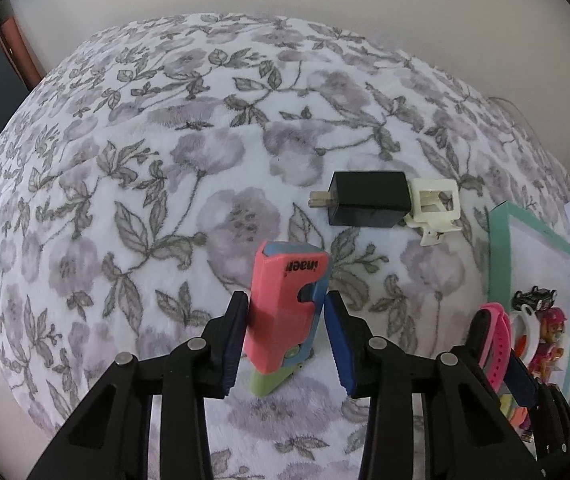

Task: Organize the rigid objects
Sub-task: 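Lift and carry the toy knife and pink band into the tray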

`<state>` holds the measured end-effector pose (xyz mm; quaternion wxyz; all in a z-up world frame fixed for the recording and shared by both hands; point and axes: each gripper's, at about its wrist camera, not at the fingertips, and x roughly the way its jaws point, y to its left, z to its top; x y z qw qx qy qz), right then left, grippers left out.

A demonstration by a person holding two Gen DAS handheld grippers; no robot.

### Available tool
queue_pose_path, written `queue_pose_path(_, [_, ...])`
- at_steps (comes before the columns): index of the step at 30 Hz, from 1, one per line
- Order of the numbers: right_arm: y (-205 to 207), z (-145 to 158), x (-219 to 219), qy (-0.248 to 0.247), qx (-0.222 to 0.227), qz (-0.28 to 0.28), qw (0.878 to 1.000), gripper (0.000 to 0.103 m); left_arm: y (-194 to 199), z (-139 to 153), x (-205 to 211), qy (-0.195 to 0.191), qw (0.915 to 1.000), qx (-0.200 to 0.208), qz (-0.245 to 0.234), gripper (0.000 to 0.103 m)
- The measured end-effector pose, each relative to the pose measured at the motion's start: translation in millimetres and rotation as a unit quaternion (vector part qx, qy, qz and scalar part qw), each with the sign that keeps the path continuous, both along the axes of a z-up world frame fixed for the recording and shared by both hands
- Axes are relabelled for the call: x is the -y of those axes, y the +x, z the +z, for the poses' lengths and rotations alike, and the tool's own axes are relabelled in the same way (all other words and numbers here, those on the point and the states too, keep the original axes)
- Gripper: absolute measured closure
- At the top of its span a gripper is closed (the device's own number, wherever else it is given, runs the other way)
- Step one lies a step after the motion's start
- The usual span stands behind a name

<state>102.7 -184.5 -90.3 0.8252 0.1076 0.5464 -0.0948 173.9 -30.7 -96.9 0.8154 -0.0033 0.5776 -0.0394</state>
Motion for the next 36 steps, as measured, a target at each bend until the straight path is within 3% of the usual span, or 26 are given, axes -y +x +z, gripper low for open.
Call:
queue_pose_path(4, [-4.2,13.5,9.4,0.011,0.013,-0.020,1.000,0.051,-3.0,14.0,-0.3,-0.004,0.9997,0.024,-0.003,0.064])
queue_pose_path(6, [-7.6,24.7,14.5,0.009,0.024,-0.029,0.999,0.051,-4.8,21.3,0.1,-0.003,0.9994,0.035,-0.004,0.079])
queue_pose_path(9, [-14.0,42.9,22.7,0.001,0.046,-0.044,0.998,0.051,-8.1,37.8,1.8,-0.023,0.9982,0.054,-0.012,0.084])
queue_pose_path(10, [-16.3,47.8,24.8,-0.001,0.051,-0.048,0.998,0.051,-10.3,44.6,3.2,-0.030,0.9974,0.063,-0.016,0.092])
queue_pose_path(16, [-24.0,59.2,30.4,-0.007,0.060,-0.055,0.997,0.051,-15.8,58.2,13.7,-0.020,0.9955,0.088,-0.031,0.093])
queue_pose_path(25, [-15.8,38.8,18.4,-0.003,0.033,-0.027,0.999,0.051,-1.6,19.7,-4.5,-0.032,0.9989,0.033,0.005,0.092])
queue_pose_path(26, [-15.5,37.0,17.8,-0.003,0.031,-0.026,0.999,0.051,-0.5,16.2,-4.7,-0.036,0.9989,0.029,0.008,0.090])
queue_pose_path(27, [-15.2,35.0,17.8,-0.001,0.028,-0.026,0.999,0.051,0.8,12.1,-4.6,-0.039,0.9988,0.025,0.012,0.079])
queue_pose_path(28, [-14.9,33.5,18.2,0.000,0.026,-0.026,0.999,0.051,2.3,7.2,-3.7,-0.044,0.9988,0.020,0.014,0.057])
queue_pose_path(30, [-14.1,30.9,20.2,0.002,0.023,-0.029,0.999,0.051,4.6,0.1,-0.9,-0.049,0.9987,0.011,0.011,0.035])
queue_pose_path(33, [-12.9,28.9,22.9,0.003,0.020,-0.032,0.999,0.051,7.2,-6.0,6.7,-0.049,0.9987,0.012,0.006,0.034])
queue_pose_path(36, [-11.5,26.9,24.9,0.005,0.019,-0.032,0.999,0.051,11.2,-11.9,15.8,-0.048,0.9987,0.017,-0.001,0.027])
